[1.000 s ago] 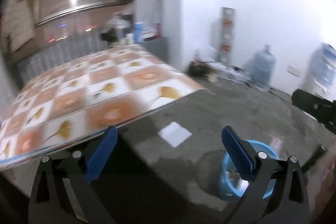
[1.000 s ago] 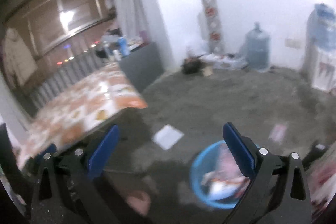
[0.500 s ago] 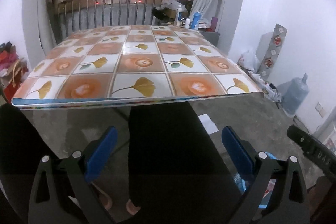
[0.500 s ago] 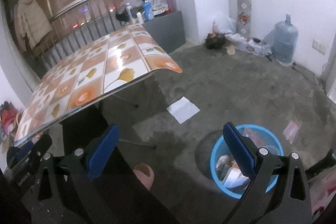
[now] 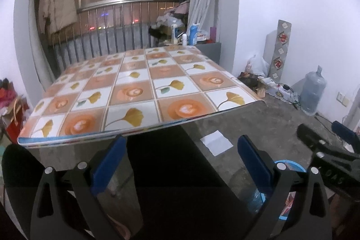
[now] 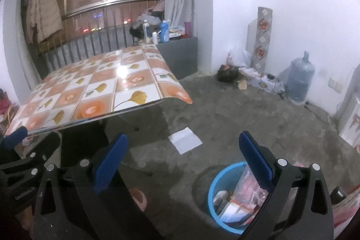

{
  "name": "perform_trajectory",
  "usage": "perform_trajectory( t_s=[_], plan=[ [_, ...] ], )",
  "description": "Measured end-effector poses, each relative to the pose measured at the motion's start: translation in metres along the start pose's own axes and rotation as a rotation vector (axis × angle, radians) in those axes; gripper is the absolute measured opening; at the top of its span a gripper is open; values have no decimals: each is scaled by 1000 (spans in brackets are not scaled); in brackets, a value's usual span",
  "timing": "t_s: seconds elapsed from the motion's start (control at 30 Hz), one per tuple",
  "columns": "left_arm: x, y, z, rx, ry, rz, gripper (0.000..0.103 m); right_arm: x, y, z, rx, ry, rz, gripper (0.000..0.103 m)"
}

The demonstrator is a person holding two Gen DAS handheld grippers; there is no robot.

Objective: Collect trash

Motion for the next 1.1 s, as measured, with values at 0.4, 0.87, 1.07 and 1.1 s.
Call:
perform_trajectory(
  t_s=[0.4,0.87,1.07,1.1],
  plan=[
    [2,-2,0,8,9,20,98,3,-10,0,-29,-14,39,95],
    [7,-12,0,69,35,64,98,5,-14,2,-20,-7,51,95],
    [9,-22,4,76,68,110,98,3,-11,1,19,2,44,95],
    [9,-22,5,76,76,114,98,3,-10,0,28,1,45,95]
  ],
)
Point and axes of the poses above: each gripper's, at about its wrist camera, not at the fingertips, and y roughly against the way its jaws point, z to its left, x to its underside, the point moved 3 cm from there along -y, roughly the way its jaws point, and after that the axes turned 10 degrees about y, right-handed, at the moved point
